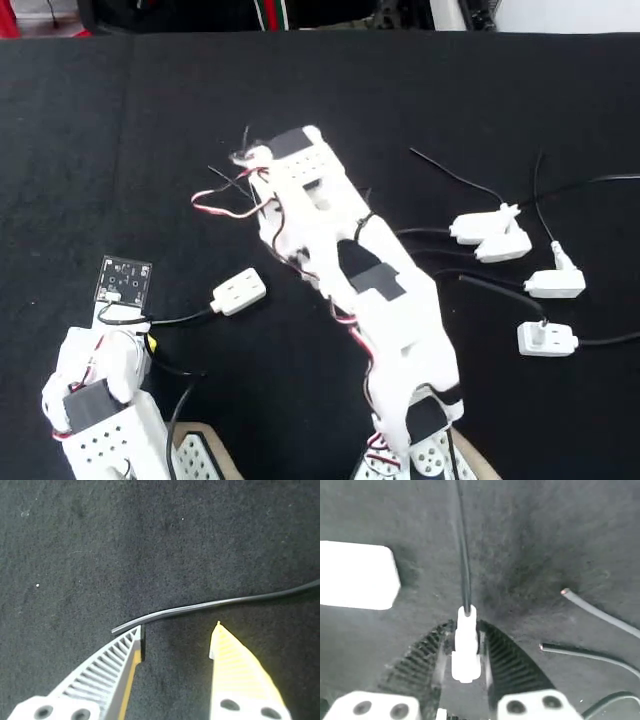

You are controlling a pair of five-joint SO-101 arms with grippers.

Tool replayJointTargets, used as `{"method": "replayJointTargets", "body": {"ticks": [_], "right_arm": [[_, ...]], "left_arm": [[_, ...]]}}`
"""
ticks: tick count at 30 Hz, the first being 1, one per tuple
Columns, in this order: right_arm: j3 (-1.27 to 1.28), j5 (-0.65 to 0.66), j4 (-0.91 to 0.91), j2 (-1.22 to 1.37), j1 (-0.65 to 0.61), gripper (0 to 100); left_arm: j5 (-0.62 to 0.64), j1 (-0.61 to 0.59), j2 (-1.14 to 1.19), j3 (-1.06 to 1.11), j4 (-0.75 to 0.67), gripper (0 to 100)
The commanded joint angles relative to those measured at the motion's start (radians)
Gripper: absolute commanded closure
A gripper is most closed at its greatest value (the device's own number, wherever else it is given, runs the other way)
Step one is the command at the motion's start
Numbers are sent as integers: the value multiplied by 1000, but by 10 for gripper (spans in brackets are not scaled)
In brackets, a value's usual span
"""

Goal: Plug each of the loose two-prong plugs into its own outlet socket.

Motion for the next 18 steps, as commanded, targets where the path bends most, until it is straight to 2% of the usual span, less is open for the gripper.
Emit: {"method": "replayJointTargets", "body": {"ticks": [1,7,11,18], "right_arm": [[-50,-26,38,-185,-11,968],[97,-112,-54,-473,-35,968],[344,-172,-261,-679,-64,968],[788,-249,-611,-1075,-166,967]], "left_arm": [[-3,-10,-3,-4,-14,776],[0,21,-3,-4,-15,777],[15,114,-5,-19,-15,777],[172,283,-5,-171,-17,777]]}}
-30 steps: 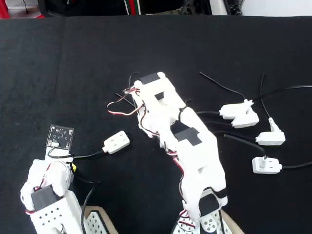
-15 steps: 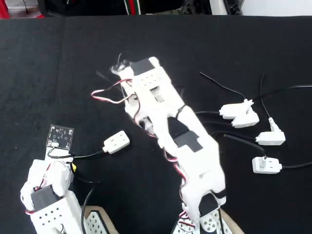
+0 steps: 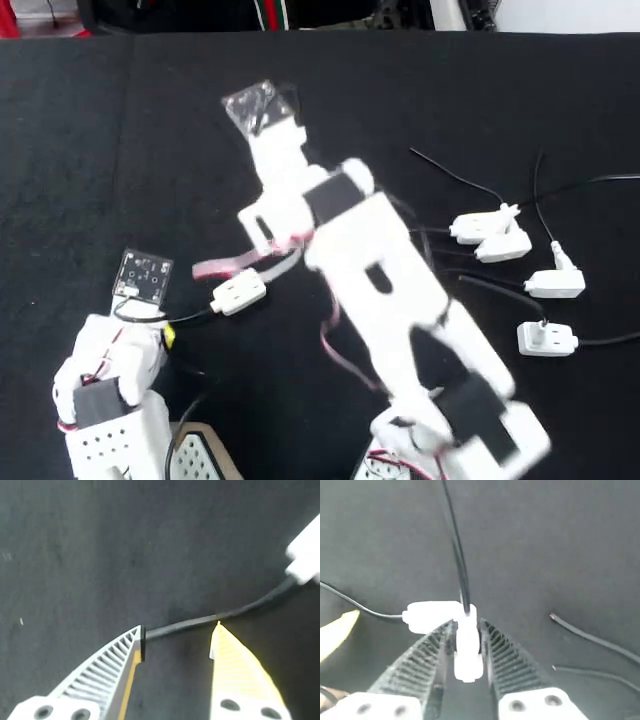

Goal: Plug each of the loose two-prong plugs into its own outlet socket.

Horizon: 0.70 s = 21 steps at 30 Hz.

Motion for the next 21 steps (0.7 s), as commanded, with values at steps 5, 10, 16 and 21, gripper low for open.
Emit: {"method": "replayJointTargets", "body": {"ticks": [5,10,16,21], "right_arm": [[392,-94,-302,-507,-44,967],[664,-163,-523,-788,-87,969],[839,-229,-611,-974,-101,969],[854,-232,-611,-967,-101,969]], "left_arm": [[258,282,-5,-246,-23,774],[431,429,-5,-248,-160,772],[500,579,-5,-170,-361,771],[499,684,-5,-148,-425,771]]}}
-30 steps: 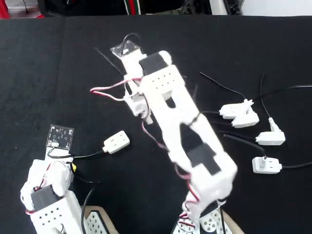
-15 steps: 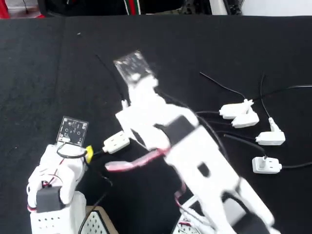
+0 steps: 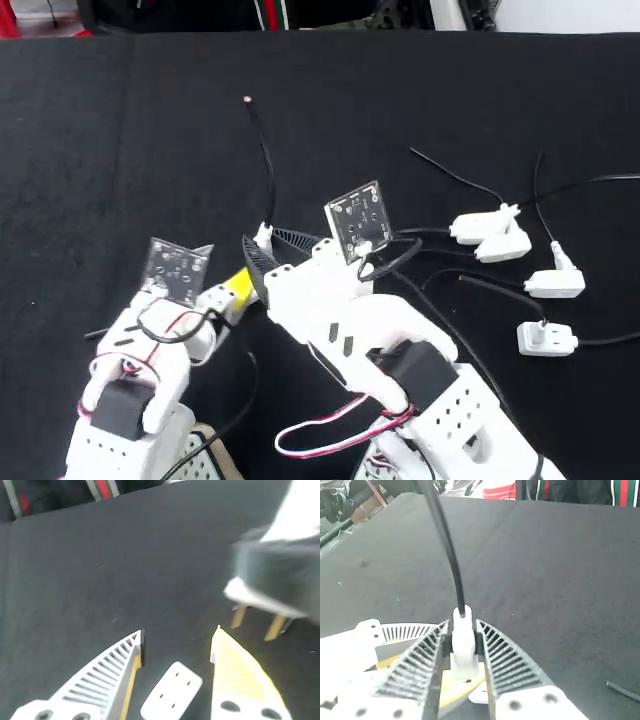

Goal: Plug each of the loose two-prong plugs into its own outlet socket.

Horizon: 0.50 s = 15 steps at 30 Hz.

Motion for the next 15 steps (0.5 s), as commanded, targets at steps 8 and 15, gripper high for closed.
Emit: {"method": "replayJointTargets", "body": {"ticks": [8,15], "right_arm": [[-4,-11,-3,-15,-11,969],[-7,-9,58,-15,-8,969]], "left_arm": [[12,113,-5,-10,-94,771],[15,53,-5,-28,-114,771]]}}
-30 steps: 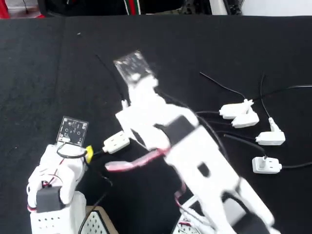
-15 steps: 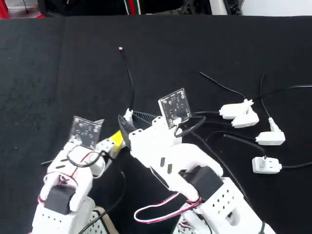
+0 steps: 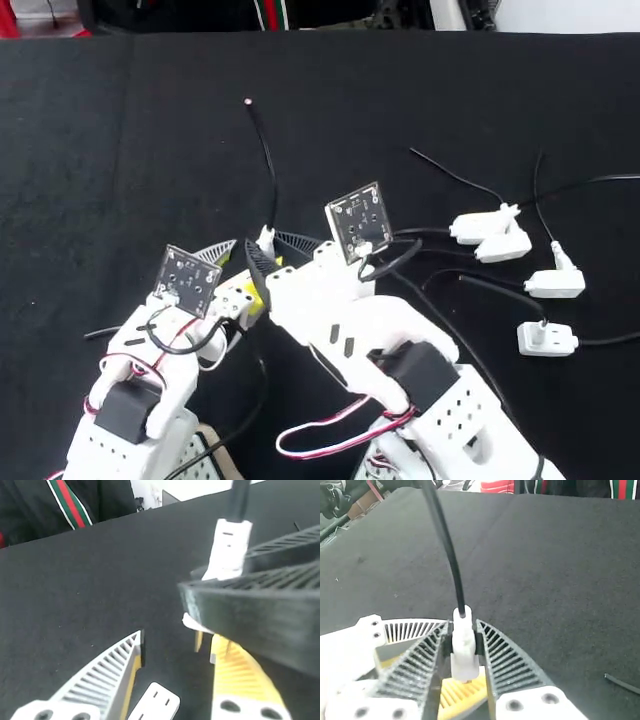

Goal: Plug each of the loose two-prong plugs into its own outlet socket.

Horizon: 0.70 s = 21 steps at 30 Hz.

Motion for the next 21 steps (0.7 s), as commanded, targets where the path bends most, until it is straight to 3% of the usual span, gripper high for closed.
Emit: {"method": "replayJointTargets", "body": {"ticks": [1,13,21], "right_arm": [[-7,-8,20,-12,-9,969],[-8,-6,26,-12,-9,970],[-8,-3,26,-10,-9,970]], "left_arm": [[8,-61,-5,-38,-26,771],[8,-81,-5,-36,-26,771],[8,-159,-5,-35,-18,772]]}}
